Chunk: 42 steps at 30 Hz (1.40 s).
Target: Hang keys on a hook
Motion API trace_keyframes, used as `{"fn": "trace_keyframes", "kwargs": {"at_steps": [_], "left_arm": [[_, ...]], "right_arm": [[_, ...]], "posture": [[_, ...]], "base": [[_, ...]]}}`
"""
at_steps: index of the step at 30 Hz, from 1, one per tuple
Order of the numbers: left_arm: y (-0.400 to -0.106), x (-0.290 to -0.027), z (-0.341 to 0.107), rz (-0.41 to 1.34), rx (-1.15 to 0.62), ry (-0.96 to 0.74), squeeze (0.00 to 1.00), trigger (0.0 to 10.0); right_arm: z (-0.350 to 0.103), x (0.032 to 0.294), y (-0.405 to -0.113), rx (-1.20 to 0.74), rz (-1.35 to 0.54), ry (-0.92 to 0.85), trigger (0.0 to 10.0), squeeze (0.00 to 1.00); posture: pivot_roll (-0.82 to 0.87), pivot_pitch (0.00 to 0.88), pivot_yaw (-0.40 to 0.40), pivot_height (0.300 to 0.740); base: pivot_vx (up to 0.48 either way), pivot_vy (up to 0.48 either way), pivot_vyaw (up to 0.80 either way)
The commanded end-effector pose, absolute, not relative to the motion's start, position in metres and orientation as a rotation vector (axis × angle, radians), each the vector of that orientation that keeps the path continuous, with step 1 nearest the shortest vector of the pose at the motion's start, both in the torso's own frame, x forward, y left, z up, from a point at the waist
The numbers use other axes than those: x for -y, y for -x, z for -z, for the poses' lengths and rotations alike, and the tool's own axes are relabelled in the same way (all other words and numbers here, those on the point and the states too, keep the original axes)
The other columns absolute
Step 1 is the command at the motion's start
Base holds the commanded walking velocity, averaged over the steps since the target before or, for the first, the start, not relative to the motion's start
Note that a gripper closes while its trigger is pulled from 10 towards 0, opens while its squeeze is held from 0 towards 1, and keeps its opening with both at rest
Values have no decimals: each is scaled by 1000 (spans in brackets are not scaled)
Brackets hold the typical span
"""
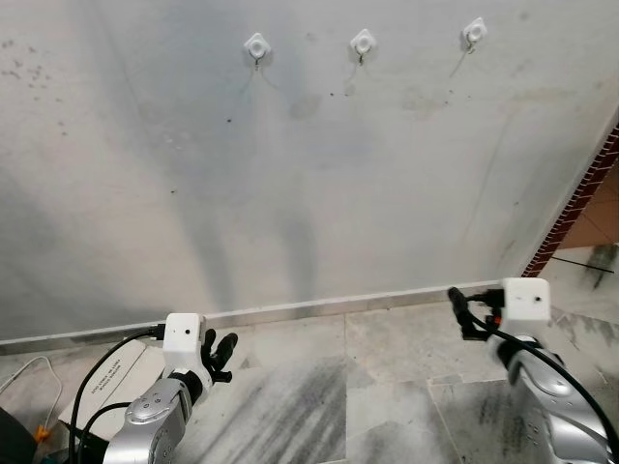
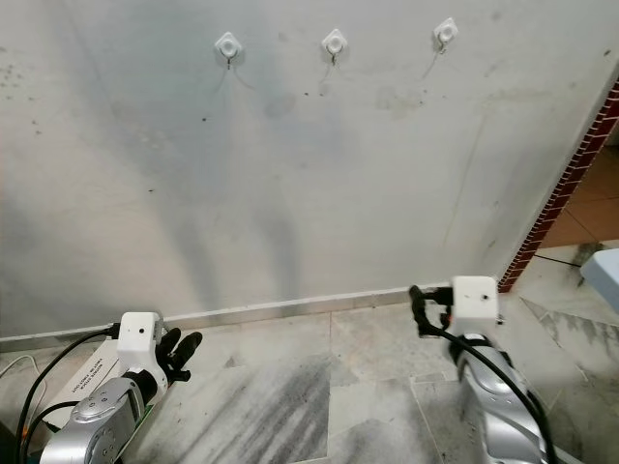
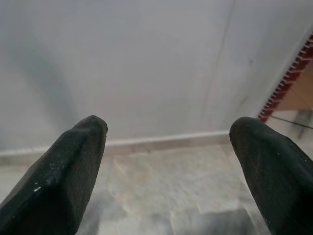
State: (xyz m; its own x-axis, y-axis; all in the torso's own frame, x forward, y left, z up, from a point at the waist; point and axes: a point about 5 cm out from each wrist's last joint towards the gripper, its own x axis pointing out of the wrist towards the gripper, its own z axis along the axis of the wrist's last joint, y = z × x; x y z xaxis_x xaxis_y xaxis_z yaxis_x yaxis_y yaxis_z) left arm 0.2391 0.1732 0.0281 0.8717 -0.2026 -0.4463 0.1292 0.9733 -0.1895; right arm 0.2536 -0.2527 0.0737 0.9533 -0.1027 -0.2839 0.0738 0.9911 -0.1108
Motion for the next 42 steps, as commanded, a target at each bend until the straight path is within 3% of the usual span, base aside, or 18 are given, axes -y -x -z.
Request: {"fn": "trace_keyframes", "kwargs": {"at_steps": [1,4,6,11,13,15,19,23,27,36,42], "left_arm": [[-241,-176,-34,168,-453,149,0,10000],[-239,-170,-31,196,-510,225,0,10000],[-241,-170,-32,196,-488,175,0,10000],[-244,-174,-37,149,-451,146,0,10000],[-244,-174,-39,159,-438,143,0,10000],[-242,-172,-40,186,-440,143,0,10000],[-239,-168,-39,226,-443,113,0,10000],[-238,-163,-41,269,-423,119,0,10000],[-231,-162,-42,253,-397,86,0,10000],[-236,-163,-48,213,-328,109,0,10000],[-240,-162,-47,171,-340,70,0,10000]], "right_arm": [[-74,259,-252,-289,117,101,10000,0],[-76,254,-254,-259,75,-117,10000,0],[-80,248,-256,-228,30,-163,10000,0],[-83,244,-254,-237,-32,-77,10000,0],[-82,247,-251,-227,-29,-158,10000,0],[-80,253,-250,-235,18,-125,10000,0],[-84,253,-255,-221,60,64,10000,0],[-86,248,-256,-204,53,-12,10000,0],[-87,247,-253,-174,111,90,10000,0],[-87,245,-248,-196,86,131,10000,0],[-87,238,-253,-213,73,54,10000,0]], "posture": [[-44,0,76,740],[-49,0,81,740],[-50,0,81,740],[-48,0,79,740],[-48,0,77,740],[-48,0,76,740],[-52,0,79,740],[-52,0,79,740],[-63,0,84,740],[-65,0,79,740],[-70,0,82,740]], "base": [[0,0,0],[0,0,0],[0,0,0],[0,0,0],[0,0,0],[0,0,0],[0,0,0],[0,0,0],[0,0,0],[0,0,0],[0,0,-400]]}}
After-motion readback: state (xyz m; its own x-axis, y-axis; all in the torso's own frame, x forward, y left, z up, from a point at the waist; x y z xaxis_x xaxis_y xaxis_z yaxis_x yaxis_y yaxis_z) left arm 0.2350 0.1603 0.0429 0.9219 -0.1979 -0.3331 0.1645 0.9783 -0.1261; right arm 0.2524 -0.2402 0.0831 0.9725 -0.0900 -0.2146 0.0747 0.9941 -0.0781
